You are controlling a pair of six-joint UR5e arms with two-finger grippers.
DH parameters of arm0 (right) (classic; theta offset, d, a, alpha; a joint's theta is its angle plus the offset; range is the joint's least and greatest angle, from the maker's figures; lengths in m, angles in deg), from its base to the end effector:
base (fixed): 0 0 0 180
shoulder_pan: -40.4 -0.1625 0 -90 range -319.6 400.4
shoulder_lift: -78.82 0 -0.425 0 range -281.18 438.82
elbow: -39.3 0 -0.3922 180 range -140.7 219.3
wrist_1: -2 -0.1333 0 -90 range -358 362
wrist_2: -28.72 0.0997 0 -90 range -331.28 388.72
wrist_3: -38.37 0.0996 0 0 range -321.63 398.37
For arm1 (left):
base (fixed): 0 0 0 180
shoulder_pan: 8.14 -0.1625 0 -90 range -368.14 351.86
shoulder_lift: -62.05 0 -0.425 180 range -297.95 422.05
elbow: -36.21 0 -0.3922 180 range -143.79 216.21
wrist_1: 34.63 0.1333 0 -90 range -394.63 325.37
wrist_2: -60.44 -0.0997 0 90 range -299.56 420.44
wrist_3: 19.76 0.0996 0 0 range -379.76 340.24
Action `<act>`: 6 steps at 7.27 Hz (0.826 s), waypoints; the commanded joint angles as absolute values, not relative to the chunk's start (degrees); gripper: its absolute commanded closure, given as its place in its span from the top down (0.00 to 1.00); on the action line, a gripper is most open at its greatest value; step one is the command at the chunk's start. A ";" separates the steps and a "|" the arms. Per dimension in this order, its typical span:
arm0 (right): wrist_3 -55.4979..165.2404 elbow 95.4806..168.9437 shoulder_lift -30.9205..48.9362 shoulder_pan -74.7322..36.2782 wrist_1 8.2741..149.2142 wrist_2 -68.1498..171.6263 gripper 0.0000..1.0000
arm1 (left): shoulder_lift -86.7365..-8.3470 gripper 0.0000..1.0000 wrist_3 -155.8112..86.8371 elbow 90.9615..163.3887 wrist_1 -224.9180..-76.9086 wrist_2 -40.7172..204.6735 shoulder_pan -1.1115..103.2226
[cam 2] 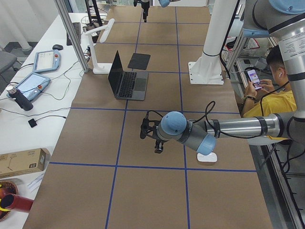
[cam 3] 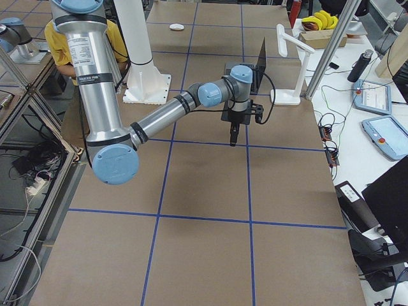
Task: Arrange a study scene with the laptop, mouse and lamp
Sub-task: 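Release the mouse pad and withdraw the right gripper away from it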
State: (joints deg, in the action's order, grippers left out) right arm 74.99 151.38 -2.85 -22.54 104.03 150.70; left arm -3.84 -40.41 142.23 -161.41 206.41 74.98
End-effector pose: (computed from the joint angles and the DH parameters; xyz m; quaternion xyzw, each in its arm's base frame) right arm -0.1653 -0.5007 0.4332 -0.0130 -0.3120 0.0352 0.9493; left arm -0.0110 -0.3326 0.6067 0.1043 0.4936 0.0129 0.8633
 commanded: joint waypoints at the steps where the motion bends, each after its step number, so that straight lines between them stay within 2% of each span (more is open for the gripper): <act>1: 70.19 152.77 -6.78 -25.42 103.95 152.55 1.00 | 2.43 1.00 -55.01 142.29 -173.35 192.09 57.78; 4: 65.38 154.34 -10.02 -26.65 103.95 152.73 1.00 | 12.46 1.00 -57.02 142.20 -181.83 188.51 48.92; 6: 64.65 154.27 -10.74 -27.97 103.95 154.31 1.00 | 14.32 1.00 -59.98 142.03 -182.55 188.41 46.02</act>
